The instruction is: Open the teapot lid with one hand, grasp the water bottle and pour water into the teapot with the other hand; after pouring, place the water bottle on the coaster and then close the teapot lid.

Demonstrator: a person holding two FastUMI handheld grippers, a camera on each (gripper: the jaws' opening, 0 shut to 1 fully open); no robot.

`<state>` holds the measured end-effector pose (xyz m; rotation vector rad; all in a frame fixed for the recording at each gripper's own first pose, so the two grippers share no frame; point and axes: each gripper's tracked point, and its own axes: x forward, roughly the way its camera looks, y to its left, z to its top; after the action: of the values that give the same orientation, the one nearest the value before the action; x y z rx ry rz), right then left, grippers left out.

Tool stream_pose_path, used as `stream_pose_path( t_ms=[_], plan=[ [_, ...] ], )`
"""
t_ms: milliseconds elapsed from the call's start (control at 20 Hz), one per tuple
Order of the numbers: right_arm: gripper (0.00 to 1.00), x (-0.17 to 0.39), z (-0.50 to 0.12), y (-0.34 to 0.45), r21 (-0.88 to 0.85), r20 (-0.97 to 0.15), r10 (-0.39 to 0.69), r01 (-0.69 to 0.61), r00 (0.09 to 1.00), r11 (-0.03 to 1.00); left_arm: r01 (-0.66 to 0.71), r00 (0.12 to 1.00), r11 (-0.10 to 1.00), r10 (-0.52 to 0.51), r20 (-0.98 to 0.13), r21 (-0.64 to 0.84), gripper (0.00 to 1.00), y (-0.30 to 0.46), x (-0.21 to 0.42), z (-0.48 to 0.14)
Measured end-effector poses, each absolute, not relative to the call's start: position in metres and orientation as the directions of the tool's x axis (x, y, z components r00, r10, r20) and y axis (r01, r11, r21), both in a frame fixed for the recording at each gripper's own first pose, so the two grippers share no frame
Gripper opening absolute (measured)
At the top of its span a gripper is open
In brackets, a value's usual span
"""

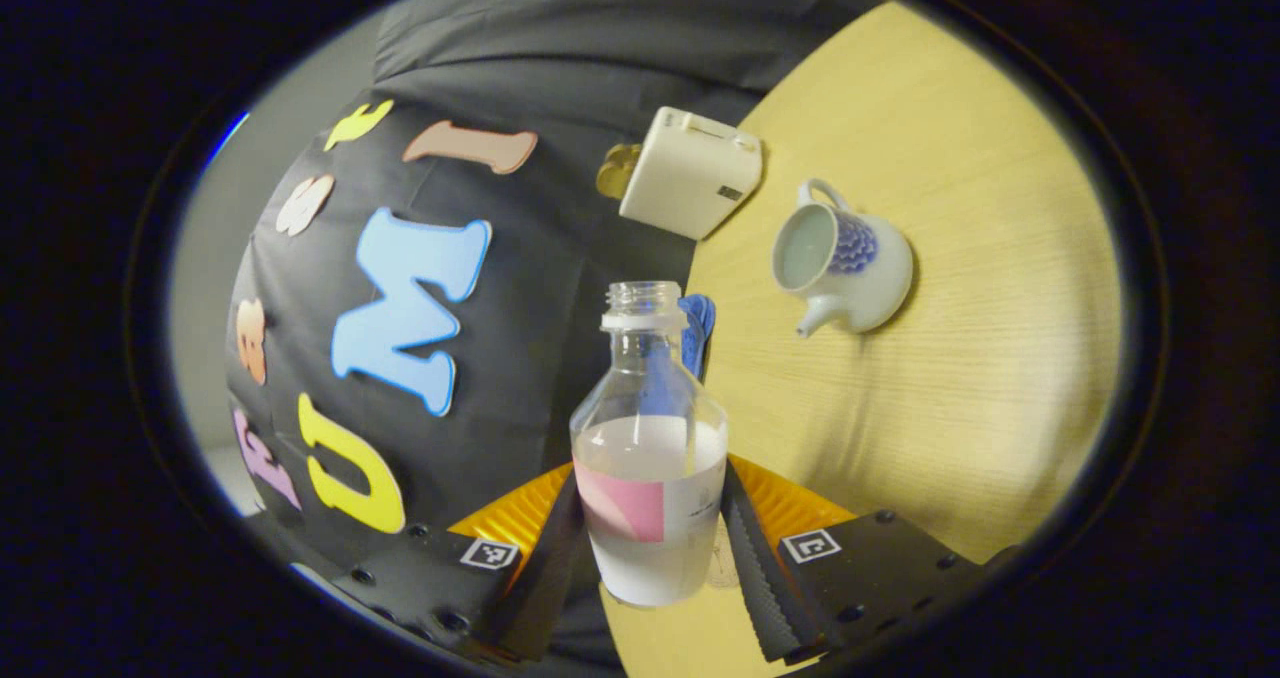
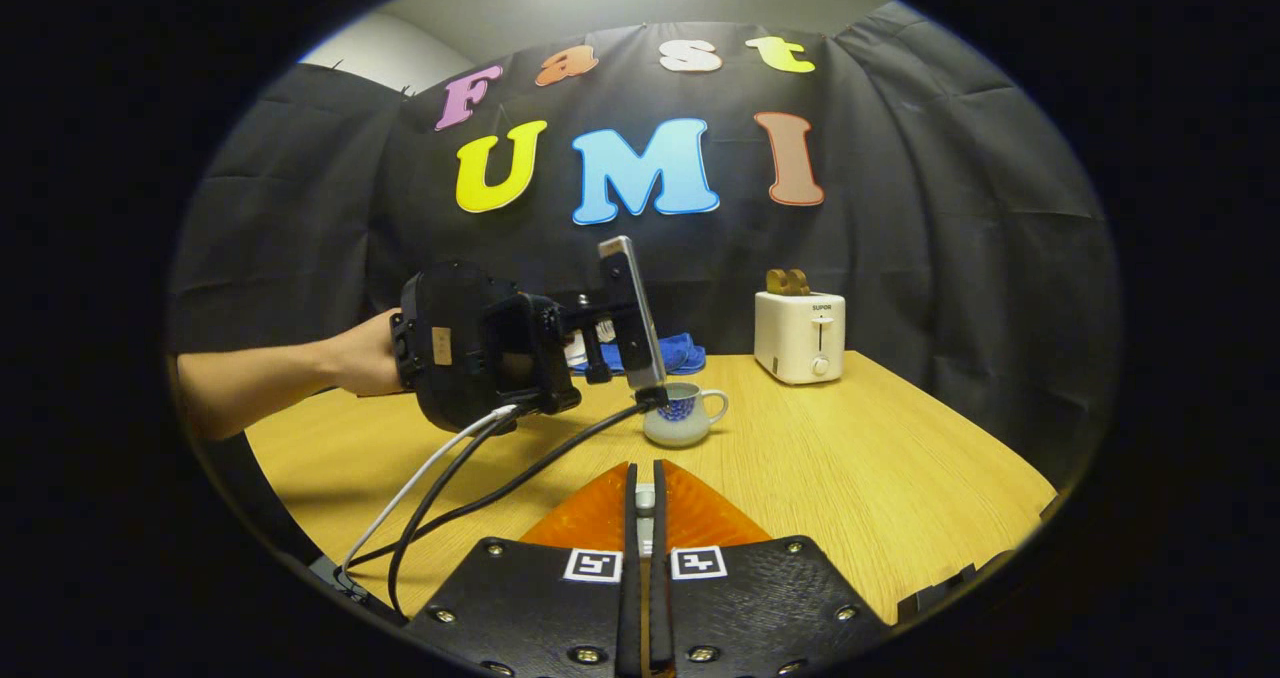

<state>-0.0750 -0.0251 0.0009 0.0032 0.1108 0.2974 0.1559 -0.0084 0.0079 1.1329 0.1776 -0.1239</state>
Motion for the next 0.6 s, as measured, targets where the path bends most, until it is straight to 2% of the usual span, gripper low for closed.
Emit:
stream_pose_path(
  t_ms=[200, 350, 550, 600],
  plan=[
    [0.04, -0.056, 0.013, -0.009, 0.011, -0.088, 0.316, -0.316, 0.945, 0.949, 0.118, 0.986, 0.679, 0.005, -0.166, 0.724, 0.88, 0.026, 0.133, 0.014],
    [0.04, -0.043, 0.020, 0.000, -0.004, -0.074, 0.318, -0.319, 0.945, 0.948, 0.083, 0.993, 0.851, -0.029, -0.111, 0.519, 0.88, 0.047, 0.126, 0.024],
    [0.04, -0.027, 0.019, 0.013, -0.011, -0.075, 0.329, -0.330, 0.941, 0.944, 0.042, 0.997, 0.966, -0.024, -0.075, 0.254, 0.87, 0.087, 0.129, 0.019],
    [0.04, -0.023, 0.017, 0.016, -0.011, -0.081, 0.329, -0.331, 0.941, 0.943, 0.000, 0.999, 0.987, 0.008, -0.049, 0.158, 0.87, 0.105, 0.133, 0.020]
  ],
)
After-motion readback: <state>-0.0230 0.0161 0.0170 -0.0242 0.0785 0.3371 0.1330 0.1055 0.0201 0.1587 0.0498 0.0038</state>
